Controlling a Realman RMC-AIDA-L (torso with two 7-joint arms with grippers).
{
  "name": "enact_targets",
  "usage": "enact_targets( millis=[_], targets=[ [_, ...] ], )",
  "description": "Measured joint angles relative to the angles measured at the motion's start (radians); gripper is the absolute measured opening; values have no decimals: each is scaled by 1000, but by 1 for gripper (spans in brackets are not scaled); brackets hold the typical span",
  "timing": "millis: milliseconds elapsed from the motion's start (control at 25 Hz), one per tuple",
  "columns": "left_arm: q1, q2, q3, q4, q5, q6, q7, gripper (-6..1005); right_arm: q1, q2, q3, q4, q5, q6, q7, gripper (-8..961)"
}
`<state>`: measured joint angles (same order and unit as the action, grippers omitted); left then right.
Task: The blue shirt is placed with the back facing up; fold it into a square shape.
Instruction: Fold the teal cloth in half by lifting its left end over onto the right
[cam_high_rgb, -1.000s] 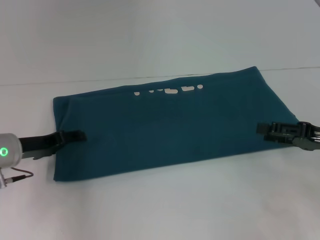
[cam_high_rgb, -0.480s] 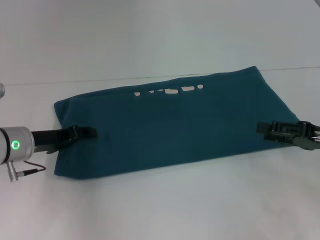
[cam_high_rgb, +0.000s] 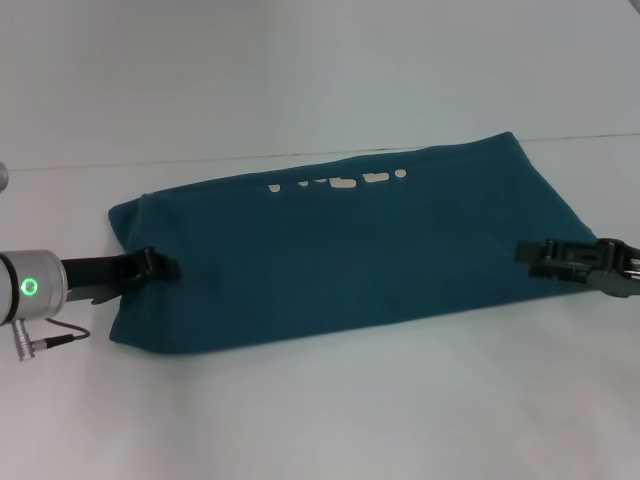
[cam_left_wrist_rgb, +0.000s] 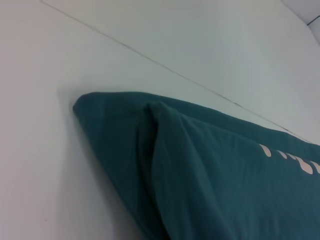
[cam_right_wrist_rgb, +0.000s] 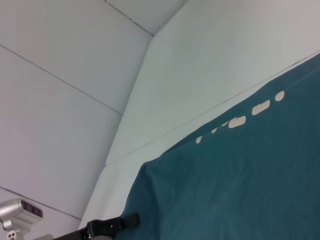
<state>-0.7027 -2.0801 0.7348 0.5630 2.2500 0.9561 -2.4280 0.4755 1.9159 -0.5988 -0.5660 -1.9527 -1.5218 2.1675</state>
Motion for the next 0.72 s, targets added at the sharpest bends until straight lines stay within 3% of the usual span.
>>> enact_targets(
  millis=[240, 320, 720],
  targets=[
    [9, -3, -4, 39, -5, 42, 17, 98, 0, 0, 4, 0, 0, 0, 0, 671],
    [12, 1, -10, 53, -6, 68, 21, 77, 0, 0, 4, 0, 0, 1, 2, 671],
    [39, 63, -40, 80, 2, 153, 12, 55, 0, 0, 4, 5, 0, 5, 7, 670]
  ],
)
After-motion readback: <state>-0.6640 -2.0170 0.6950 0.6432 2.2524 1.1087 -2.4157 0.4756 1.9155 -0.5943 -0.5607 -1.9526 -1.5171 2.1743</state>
